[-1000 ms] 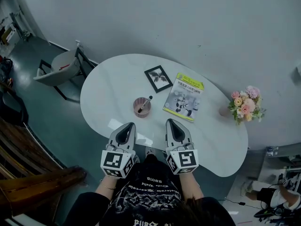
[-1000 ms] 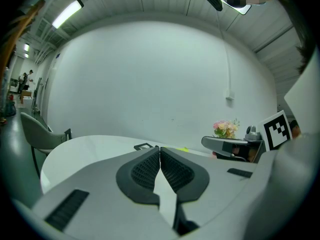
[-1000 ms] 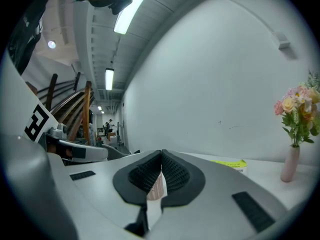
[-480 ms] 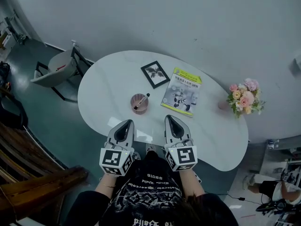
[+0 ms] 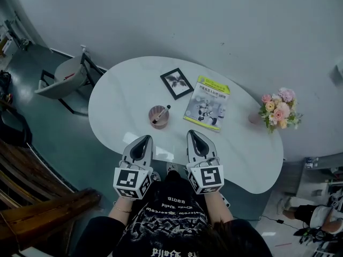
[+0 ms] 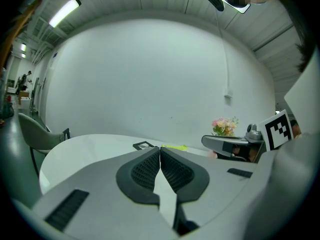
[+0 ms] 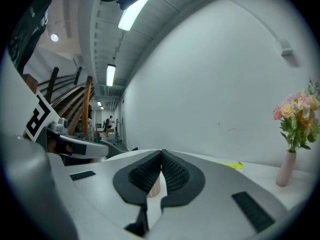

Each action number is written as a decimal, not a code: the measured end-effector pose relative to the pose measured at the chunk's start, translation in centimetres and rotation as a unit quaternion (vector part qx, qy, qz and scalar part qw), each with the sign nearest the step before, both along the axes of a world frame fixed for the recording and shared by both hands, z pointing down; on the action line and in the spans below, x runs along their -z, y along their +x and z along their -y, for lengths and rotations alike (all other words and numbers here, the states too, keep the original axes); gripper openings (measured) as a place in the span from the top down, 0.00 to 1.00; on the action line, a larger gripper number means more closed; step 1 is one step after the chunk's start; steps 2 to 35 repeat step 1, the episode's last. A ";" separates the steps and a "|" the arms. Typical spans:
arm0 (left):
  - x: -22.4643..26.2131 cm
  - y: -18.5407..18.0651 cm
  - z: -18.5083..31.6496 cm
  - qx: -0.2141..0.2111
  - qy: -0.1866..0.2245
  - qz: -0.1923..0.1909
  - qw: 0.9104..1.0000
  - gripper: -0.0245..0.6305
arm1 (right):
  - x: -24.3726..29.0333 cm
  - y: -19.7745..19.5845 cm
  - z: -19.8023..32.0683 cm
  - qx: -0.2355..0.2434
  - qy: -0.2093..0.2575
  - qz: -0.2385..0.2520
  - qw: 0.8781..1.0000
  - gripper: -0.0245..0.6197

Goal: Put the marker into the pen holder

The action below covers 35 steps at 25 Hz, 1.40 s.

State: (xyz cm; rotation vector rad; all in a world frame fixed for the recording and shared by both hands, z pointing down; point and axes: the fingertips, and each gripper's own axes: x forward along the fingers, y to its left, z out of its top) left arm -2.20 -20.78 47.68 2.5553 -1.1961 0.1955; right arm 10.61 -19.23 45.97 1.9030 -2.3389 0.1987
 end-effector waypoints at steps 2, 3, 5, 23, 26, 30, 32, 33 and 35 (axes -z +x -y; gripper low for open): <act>0.0 0.0 0.0 0.000 0.000 0.000 1.000 0.93 | 0.0 0.0 0.0 0.000 0.000 0.000 1.000 0.92; 0.0 0.0 0.0 0.000 0.000 0.000 1.000 0.93 | 0.0 0.0 0.0 0.000 0.000 0.000 1.000 0.92; 0.0 0.0 0.0 0.000 0.000 0.000 1.000 0.93 | 0.0 0.0 0.0 0.000 0.000 0.000 1.000 0.92; 0.0 0.0 0.0 0.000 0.000 0.000 1.000 0.93 | 0.0 0.0 0.0 0.000 0.000 0.000 1.000 0.92; 0.0 0.0 0.0 0.000 0.000 0.000 1.000 0.93 | 0.0 0.0 0.0 0.000 0.000 0.000 1.000 0.92; 0.0 0.0 0.0 0.000 0.000 0.000 1.000 0.93 | 0.0 0.0 0.0 0.000 0.000 0.000 1.000 0.92; 0.0 0.0 0.0 0.000 0.000 0.000 1.000 0.93 | 0.0 0.0 0.0 0.000 0.000 0.000 1.000 0.92; 0.0 0.0 0.0 0.000 0.000 0.000 1.000 0.93 | 0.0 0.0 0.0 0.000 0.000 0.000 1.000 0.92; 0.0 0.0 0.0 0.000 0.000 0.000 1.000 0.93 | 0.0 0.0 0.0 0.000 0.000 0.000 1.000 0.92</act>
